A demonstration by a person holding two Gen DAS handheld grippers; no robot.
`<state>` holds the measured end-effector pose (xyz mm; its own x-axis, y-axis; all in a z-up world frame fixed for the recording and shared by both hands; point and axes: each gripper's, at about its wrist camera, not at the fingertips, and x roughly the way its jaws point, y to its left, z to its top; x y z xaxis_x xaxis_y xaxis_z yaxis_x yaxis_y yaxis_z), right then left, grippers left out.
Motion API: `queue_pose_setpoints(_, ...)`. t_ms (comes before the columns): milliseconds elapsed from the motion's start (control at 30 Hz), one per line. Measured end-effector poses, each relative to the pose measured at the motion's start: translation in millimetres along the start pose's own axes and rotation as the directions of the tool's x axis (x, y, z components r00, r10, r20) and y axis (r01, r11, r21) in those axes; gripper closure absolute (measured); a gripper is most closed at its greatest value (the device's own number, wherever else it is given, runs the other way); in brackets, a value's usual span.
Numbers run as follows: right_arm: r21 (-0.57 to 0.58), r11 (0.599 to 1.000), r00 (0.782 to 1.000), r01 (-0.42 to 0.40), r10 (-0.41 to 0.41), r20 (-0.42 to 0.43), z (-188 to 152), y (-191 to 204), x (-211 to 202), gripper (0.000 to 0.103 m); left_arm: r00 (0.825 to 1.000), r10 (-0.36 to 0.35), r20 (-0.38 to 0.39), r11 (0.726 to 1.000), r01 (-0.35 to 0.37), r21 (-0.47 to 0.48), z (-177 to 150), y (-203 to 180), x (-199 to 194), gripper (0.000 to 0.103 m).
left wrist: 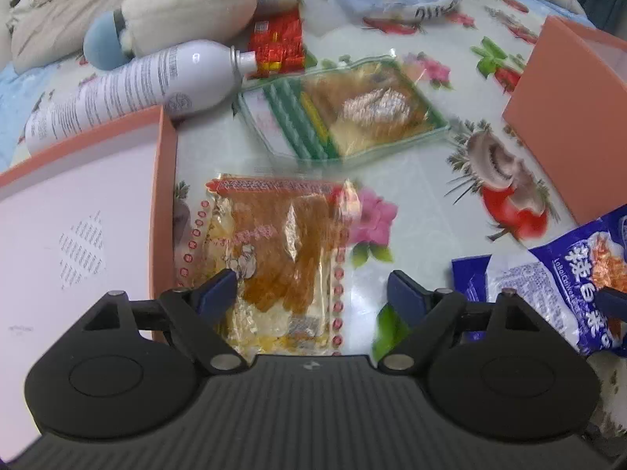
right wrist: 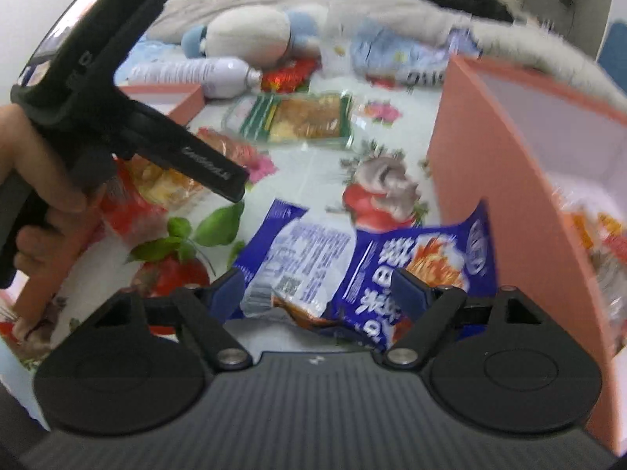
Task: Organize snacks
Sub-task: 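Grasp a clear jerky bag with left tool while right tool grasps a blue snack bag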
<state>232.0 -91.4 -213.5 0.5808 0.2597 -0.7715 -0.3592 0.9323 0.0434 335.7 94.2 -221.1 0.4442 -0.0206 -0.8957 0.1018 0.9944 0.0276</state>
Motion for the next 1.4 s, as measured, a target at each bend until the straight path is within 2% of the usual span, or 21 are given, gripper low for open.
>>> queue_pose_setpoints(167,-0.005,0.999,0.999,-0.032,0.032,0.002,-2.6,-3.1,6.6,0.018,1.0,-0.005,-0.002,1.0,0.005,0.0,-1.2,0.8,1.2,0.019)
queue_pose_setpoints(267,0.004,0.998,0.998,-0.056,0.056,-0.011,-2.5,-5.8,9.4,0.018,1.0,-0.009,0.008,1.0,0.01,-0.01,-0.9,1.4,-0.7,0.033)
queue_pose_setpoints(333,0.012,0.997,0.997,-0.074,0.074,-0.014,-2.1,-8.5,10.1,0.02,1.0,-0.011,0.007,1.0,0.011,-0.007,-1.0,0.7,-1.6,0.036)
queue_pose_setpoints(400,0.003,0.997,0.997,-0.083,0.083,-0.008,-2.7,-8.5,9.2,0.029,1.0,-0.014,0.004,1.0,0.014,0.005,-1.4,-0.8,-3.0,0.041)
queue_pose_setpoints(467,-0.014,0.995,0.996,-0.094,0.094,-0.008,-2.6,-7.5,8.5,0.034,1.0,-0.018,0.002,1.0,0.018,-0.003,-2.3,-1.5,-4.9,0.052)
queue_pose_setpoints(567,-0.023,0.993,0.994,-0.112,0.112,-0.002,-2.2,-5.8,4.3,0.045,1.0,-0.016,0.005,1.0,0.016,-0.003,-5.5,-4.2,-8.1,0.061)
queue_pose_setpoints(633,-0.038,0.992,0.993,-0.121,0.122,0.007,-1.9,-3.0,-1.0,0.061,1.0,-0.023,0.005,1.0,0.023,-0.01,-8.3,-5.5,-11.0,0.076)
queue_pose_setpoints(667,-0.039,0.991,0.992,-0.128,0.129,0.009,-2.0,-0.5,-4.7,0.072,0.999,-0.04,0.005,0.999,0.04,-0.014,-9.3,-6.7,-12.7,0.093)
queue_pose_setpoints(700,-0.045,0.991,0.992,-0.125,0.125,0.005,-2.2,2.1,-7.4,0.074,0.999,-0.049,-0.002,0.999,0.049,-0.013,-10.4,-9.9,-14.8,0.097)
queue_pose_setpoints(800,-0.057,0.99,0.992,-0.127,0.128,0.005,-6.3,6.3,-12.9,0.078,0.999,-0.05,-0.012,0.999,0.05,0.006,-16.2,-21.1,-22.1,0.1)
queue_pose_setpoints(867,-0.037,0.991,0.991,-0.13,0.131,0.008,-8.3,5.2,-18.2,0.085,0.998,-0.054,-0.013,0.999,0.054,-0.007,-21.8,-25.2,-27.5,0.101)
queue_pose_setpoints(1000,0.006,0.988,0.988,-0.152,0.151,0.016,-16.9,0.2,-34.2,0.089,0.997,-0.077,0.004,0.996,0.077,-0.055,-35.5,-27.2,-44.1,0.103)
queue_pose_setpoints(1400,0.038,0.985,0.985,-0.17,0.168,0.051,-62.6,-0.8,-92.5,0.089,0.994,-0.089,0.06,0.987,0.096,-0.131,-102.8,-44.5,-106.9,0.103)
